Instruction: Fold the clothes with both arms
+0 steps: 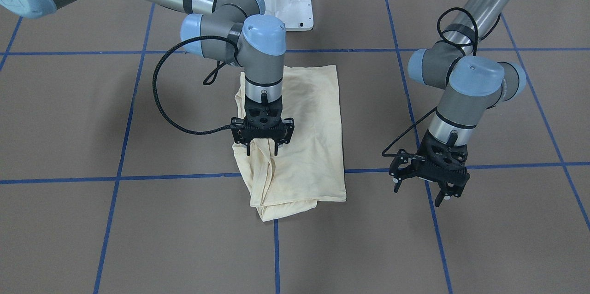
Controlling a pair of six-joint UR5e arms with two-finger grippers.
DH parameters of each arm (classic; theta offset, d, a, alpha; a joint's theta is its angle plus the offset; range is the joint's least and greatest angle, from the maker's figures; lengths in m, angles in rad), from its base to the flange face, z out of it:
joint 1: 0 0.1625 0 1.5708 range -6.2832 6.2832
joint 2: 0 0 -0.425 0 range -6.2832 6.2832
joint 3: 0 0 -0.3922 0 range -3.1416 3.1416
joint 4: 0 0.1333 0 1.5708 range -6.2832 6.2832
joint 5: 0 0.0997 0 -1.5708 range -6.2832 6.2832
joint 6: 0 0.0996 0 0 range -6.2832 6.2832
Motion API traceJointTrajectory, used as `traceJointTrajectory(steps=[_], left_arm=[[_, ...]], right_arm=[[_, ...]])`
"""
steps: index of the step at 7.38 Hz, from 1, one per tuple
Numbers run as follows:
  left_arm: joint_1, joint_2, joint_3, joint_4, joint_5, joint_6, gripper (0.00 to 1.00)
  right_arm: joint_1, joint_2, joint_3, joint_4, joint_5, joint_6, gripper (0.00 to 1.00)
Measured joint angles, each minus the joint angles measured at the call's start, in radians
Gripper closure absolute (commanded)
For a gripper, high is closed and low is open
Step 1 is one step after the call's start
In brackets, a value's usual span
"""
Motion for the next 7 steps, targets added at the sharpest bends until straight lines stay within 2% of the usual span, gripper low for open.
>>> traceJointTrajectory(steps=[2, 3, 4, 6, 7], left_arm=[[0.003, 0.000, -0.002, 0.000, 0.000, -0.012, 0.00], [0.004, -0.001, -0.002, 0.000, 0.000, -0.013, 0.00], [0.004, -0.001, -0.002, 0.000, 0.000, -0.013, 0.00], [0.004, 0.000, -0.002, 0.000, 0.000, -0.013, 0.00], [0.005, 0.000, -0.001, 0.000, 0.000, -0.013, 0.00]], right_arm=[[0.006, 0.044, -0.110, 0.077, 0.005, 0.035, 0.58], [0.006, 0.048, -0.132, 0.083, 0.010, 0.030, 0.64], [0.005, 0.048, -0.141, 0.082, 0.023, 0.019, 0.69], [0.003, 0.045, -0.143, 0.072, 0.048, 0.007, 0.92], [0.004, 0.046, -0.139, 0.058, 0.058, 0.002, 0.98]])
